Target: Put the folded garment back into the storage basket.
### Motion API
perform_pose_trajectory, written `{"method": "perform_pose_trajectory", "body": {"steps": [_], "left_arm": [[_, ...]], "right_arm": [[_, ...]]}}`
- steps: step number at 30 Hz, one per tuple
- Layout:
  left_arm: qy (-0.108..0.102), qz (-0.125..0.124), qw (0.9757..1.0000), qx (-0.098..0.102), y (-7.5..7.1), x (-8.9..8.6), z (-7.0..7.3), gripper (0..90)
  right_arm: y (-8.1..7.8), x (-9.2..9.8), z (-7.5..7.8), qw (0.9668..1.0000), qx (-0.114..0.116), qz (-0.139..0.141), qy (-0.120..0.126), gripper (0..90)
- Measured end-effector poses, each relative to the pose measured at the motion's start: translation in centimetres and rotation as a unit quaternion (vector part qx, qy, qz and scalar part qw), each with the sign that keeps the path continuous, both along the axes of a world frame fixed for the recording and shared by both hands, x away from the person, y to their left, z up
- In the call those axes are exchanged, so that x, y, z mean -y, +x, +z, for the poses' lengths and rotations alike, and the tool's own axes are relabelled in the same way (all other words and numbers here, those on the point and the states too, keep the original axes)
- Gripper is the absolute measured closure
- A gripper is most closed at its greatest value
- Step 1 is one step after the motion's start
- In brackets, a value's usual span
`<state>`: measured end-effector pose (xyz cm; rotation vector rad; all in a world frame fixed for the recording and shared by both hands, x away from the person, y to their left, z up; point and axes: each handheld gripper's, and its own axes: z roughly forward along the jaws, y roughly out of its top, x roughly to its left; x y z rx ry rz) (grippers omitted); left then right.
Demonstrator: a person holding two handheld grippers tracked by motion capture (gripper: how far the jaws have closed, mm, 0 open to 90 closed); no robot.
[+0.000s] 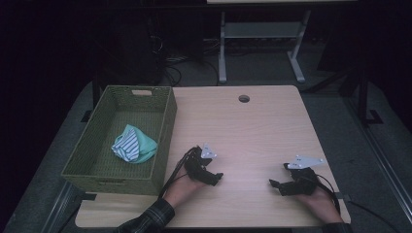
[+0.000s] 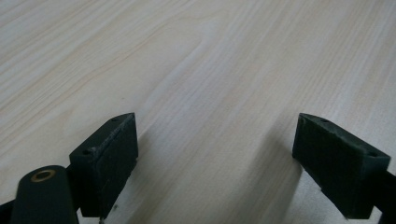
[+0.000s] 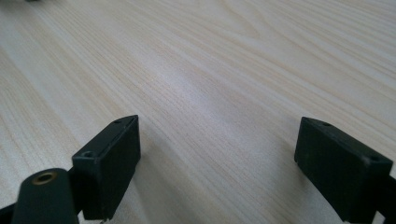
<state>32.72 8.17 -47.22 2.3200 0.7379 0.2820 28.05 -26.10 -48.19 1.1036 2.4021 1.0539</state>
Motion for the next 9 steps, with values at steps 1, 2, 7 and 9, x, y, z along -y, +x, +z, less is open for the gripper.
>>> {"method": "perform_pose_trajectory", "body": {"steps": [1,2,7,9], "left_arm": [[-0.005,-0.001,1.0,0.004,-0.04,-0.06,-0.1,13.0],[-0.01,-0.003,0.9999,0.007,-0.07,-0.13,-0.2,12.9],[-0.024,-0.011,0.9995,0.017,-0.09,-0.44,-0.52,12.7],[-0.03,-0.013,0.9993,0.02,-0.13,-0.56,-0.63,12.7]], "right_arm": [[0.0,0.0,-0.01,1.0,0.0,0.0,0.0,14.2],[0.01,0.0,0.0,1.0,0.0,0.0,0.0,14.2],[0.0,0.0,-0.01,1.0,0.0,0.0,0.0,14.2],[0.01,0.0,-0.01,1.0,0.001,0.0,0.0,14.2]]}}
